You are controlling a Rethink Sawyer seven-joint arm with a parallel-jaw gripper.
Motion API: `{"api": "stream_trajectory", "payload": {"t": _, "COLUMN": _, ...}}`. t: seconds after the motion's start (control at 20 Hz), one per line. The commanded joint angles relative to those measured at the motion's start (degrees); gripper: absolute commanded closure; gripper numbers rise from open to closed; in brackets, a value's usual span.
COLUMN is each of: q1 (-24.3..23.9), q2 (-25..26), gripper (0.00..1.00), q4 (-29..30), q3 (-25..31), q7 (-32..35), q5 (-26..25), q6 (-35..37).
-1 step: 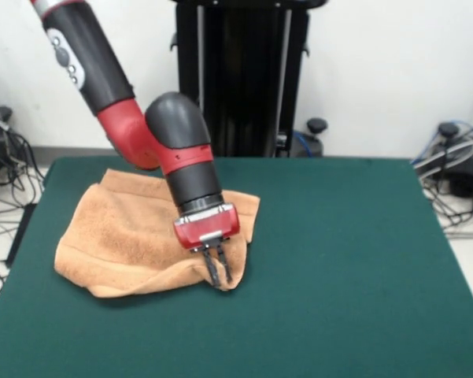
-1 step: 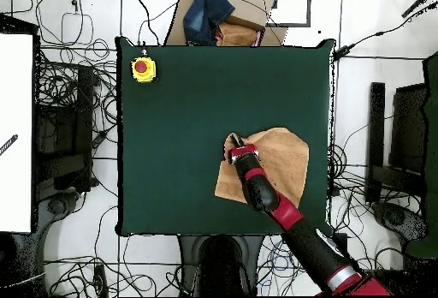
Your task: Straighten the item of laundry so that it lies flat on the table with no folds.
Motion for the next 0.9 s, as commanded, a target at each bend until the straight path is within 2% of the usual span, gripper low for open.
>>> {"api": "stream_trajectory", "payload": {"t": 0.05, "q1": -0.5, "q2": 9.8, "gripper": 1.00, "q4": -9.9, "q3": 8.5, "q7": 6.5, "q5": -5.9, "q6": 8.1}}
{"api": "stream_trajectory", "payload": {"t": 0.3, "q1": -1.2, "q2": 11.4, "gripper": 1.00, "q4": -10.8, "q3": 9.0, "q7": 6.0, "q5": -7.0, "q6": 9.2}}
{"api": "stream_trajectory", "payload": {"t": 0.75, "q1": 0.0, "q2": 9.6, "gripper": 1.00, "q4": -11.6, "q3": 8.1, "q7": 7.8, "q5": -6.4, "q6": 8.1}}
{"api": "stream_trajectory", "payload": {"t": 0.9, "q1": -1.0, "q2": 10.3, "gripper": 1.00, "q4": -11.9, "q3": 8.7, "q7": 6.0, "q5": -6.7, "q6": 9.8}}
